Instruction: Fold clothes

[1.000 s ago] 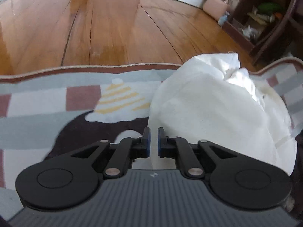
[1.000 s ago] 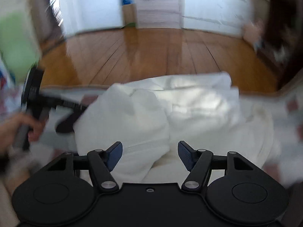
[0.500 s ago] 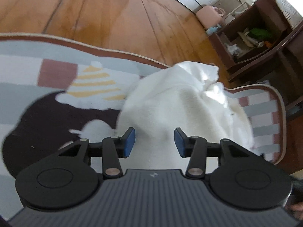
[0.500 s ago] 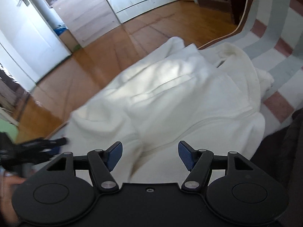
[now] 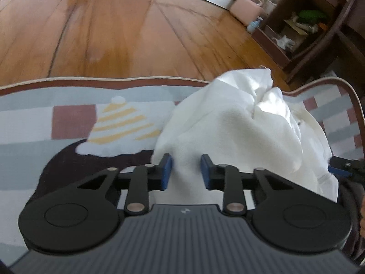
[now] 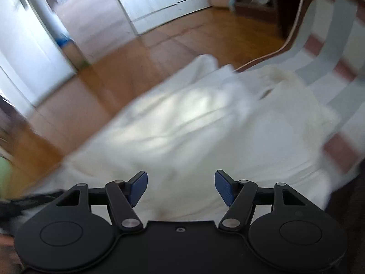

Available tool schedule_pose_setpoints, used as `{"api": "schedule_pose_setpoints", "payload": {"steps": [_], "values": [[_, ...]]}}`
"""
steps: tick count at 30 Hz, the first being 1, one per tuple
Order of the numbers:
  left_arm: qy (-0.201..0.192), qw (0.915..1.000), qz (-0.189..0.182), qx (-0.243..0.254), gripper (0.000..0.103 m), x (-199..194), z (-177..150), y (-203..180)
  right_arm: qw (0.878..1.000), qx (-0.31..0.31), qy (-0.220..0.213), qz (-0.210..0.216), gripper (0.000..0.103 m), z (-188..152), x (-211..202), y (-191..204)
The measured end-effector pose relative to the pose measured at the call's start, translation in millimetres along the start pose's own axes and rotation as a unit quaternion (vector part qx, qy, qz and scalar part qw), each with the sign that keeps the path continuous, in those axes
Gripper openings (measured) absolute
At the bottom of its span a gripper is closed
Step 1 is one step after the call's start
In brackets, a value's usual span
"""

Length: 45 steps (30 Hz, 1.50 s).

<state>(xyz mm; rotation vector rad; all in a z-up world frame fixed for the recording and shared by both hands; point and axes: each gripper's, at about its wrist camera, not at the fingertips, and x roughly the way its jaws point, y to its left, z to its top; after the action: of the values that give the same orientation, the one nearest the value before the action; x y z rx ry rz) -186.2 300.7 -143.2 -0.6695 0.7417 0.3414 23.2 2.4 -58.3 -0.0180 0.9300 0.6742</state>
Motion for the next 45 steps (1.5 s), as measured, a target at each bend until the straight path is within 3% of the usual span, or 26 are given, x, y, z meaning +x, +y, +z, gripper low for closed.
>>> {"api": "schedule_pose_setpoints", "payload": {"steps": [2, 6, 9, 12, 14, 16, 18, 20, 21, 22, 26, 27, 29, 31, 33, 34, 36, 37, 39, 40, 43, 45], "values": [[0.004, 1.0, -0.004, 0.004, 0.024, 1.5, -2.7, -3.0, 0.997, -0.013, -0.015, -0.077, 0.071, 2.2, 3.5, -3.8], [0.008, 0.9999, -0.001, 0.008, 0.024, 2.3, -6.6, -5.0, 0.988, -0.033, -0.016, -0.149, 0.072, 17.1, 14.9, -27.5], [0.01, 0.9999, -0.004, -0.004, 0.024, 1.0, -6.7, -1.9, 0.988, -0.023, -0.01, -0.156, 0.072, 24.8, 22.1, -47.6], [0.006, 0.9998, -0.009, -0.014, 0.024, -1.2, -7.3, -0.9, 0.992, -0.015, 0.015, -0.126, 0.076, 20.4, 36.3, -60.5], [0.005, 0.9999, -0.011, -0.001, 0.024, 0.7, -8.8, -5.7, 0.993, -0.008, 0.043, -0.111, 0.078, 14.9, 47.8, -67.1], [0.004, 0.9998, -0.013, 0.017, 0.024, 3.4, -10.5, -11.7, 0.991, 0.009, 0.091, -0.102, 0.086, 9.9, 66.9, -73.4], [0.003, 0.9993, -0.015, 0.034, 0.024, 6.1, -12.1, -17.8, 0.988, 0.042, 0.116, -0.097, 0.084, 8.6, 76.5, -79.3], [0.002, 0.9985, -0.017, 0.052, 0.024, 8.9, -13.8, -23.9, 0.992, 0.034, 0.094, -0.082, 0.046, 12.9, 70.1, -75.2], [0.001, 0.998, -0.018, 0.061, 0.024, 10.2, -14.7, -27.0, 0.993, 0.006, 0.081, -0.087, 0.021, 17.5, 63.5, -66.9], [-0.001, 0.9976, -0.023, 0.065, 0.024, 11.4, -15.1, -29.1, 0.994, -0.023, 0.061, -0.092, 0.018, 22.2, 54.4, -57.7], [-0.041, 0.9967, -0.052, 0.046, 0.024, 0.1, -11.3, -24.8, 0.986, -0.091, -0.103, -0.095, 0.013, 40.4, -28.8, -22.4], [-0.051, 0.9965, -0.056, 0.037, 0.024, -5.3, -9.6, -22.4, 0.978, -0.101, -0.136, -0.122, 0.013, 41.8, -49.7, -17.7], [-0.069, 0.9962, -0.05, 0.015, 0.024, -19.9, -5.5, -17.1, 0.949, -0.134, -0.187, -0.217, 0.013, 38.5, -81.6, -15.2], [-0.083, 0.996, -0.029, 0.014, 0.024, -31.6, -1.4, -15.3, 0.919, -0.147, -0.175, -0.321, 0.017, 36.0, -86.2, -32.0], [-0.09, 0.9957, -0.016, 0.013, 0.028, -36.4, 3.0, -12.8, 0.911, -0.117, -0.124, -0.374, 0.02, 34.5, -69.9, -63.2], [-0.085, 0.9963, -0.015, 0.008, 0.032, -33.6, 6.4, -11.3, 0.916, -0.091, -0.099, -0.379, 0.021, 31.9, -60.0, -78.6], [-0.059, 0.9981, -0.019, -0.003, 0.035, -19.3, 16.1, -7.8, 0.926, -0.058, -0.043, -0.37, 0.021, 27.0, -39.5, -93.4], [-0.041, 0.9989, -0.021, 0.0, 0.036, -9.0, 23.2, -7.6, 0.927, -0.062, -0.047, -0.366, 0.026, 24.9, -36.8, -85.3], [-0.007, 0.9996, -0.023, 0.016, 0.048, 12.3, 36.8, -8.9, 0.93, -0.075, -0.058, -0.356, 0.033, 20.8, -33.0, -67.6], [0.004, 0.9994, -0.016, 0.031, 0.051, 22.1, 43.0, -9.4, 0.933, -0.096, -0.071, -0.339, 0.044, 21.2, -37.3, -54.2], [0.0, 0.9969, 0.036, 0.07, 0.057, 45.8, 53.4, -8.8, 0.961, -0.118, -0.081, -0.236, 0.053, 39.1, -45.2, -27.3], [0.008, 0.9974, 0.04, 0.059, 0.062, 60.2, 55.4, 2.0, 0.979, -0.111, -0.07, -0.157, 0.062, 52.8, -45.4, -16.8]]}}
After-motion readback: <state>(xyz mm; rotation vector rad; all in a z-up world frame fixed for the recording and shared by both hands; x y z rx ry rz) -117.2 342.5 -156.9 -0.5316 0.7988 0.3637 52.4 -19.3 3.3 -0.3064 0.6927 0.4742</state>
